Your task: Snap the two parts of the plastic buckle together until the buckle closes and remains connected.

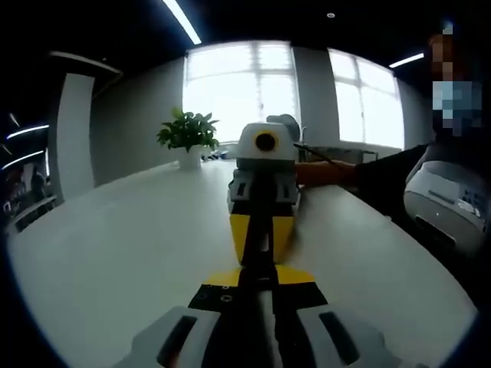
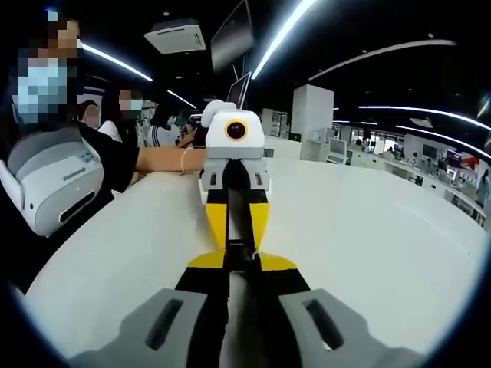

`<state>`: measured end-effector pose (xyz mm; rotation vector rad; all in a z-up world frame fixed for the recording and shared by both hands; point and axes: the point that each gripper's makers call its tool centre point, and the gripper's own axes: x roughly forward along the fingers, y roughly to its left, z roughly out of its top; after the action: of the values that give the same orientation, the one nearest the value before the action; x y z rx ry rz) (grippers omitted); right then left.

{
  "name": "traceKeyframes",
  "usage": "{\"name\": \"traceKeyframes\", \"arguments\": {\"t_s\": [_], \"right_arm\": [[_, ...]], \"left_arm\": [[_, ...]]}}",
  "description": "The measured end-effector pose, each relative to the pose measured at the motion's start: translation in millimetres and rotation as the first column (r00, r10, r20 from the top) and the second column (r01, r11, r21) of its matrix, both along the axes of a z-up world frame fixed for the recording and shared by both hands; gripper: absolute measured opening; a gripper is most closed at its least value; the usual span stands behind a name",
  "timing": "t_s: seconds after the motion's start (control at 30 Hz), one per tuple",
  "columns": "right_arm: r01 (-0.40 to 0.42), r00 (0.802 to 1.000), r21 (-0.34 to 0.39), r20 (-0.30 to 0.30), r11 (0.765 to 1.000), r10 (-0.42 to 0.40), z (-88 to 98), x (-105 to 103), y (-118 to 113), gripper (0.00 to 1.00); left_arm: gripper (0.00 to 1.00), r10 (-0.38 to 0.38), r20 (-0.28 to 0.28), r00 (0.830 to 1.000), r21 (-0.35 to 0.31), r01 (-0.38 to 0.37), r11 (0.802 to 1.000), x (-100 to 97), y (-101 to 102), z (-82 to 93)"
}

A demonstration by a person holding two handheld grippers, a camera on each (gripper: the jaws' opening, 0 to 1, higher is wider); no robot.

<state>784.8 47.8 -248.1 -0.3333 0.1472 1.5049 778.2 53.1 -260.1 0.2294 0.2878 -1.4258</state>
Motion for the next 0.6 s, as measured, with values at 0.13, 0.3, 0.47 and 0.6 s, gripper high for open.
{"name": "traceKeyframes", "arguments": {"t_s": [0.13,0.3,0.47,0.6], "right_arm": [[0.004,1.0,-0.003,0.003,1.0,-0.004,-0.5,0,1,0.12],[0.019,0.999,-0.018,0.042,1.0,-0.018,-0.5,3,2,0.12],[0.041,0.996,-0.031,0.078,0.999,-0.038,0.4,10,-2,0.12],[0.074,0.989,-0.047,0.134,0.996,-0.067,1.8,17,-4,0.12]], "left_arm": [[0.12,0.004,-0.014,1.0,-0.012,-0.004,1.0,2.0,0,0.9],[0.12,0.009,0.002,1.0,-0.024,-0.009,1.0,4.9,1,2.5],[0.14,0.039,0.02,0.999,-0.013,-0.039,0.999,12.5,5,1.8],[0.14,0.051,0.017,0.999,-0.007,-0.051,0.999,17.5,9,0.5]]}}
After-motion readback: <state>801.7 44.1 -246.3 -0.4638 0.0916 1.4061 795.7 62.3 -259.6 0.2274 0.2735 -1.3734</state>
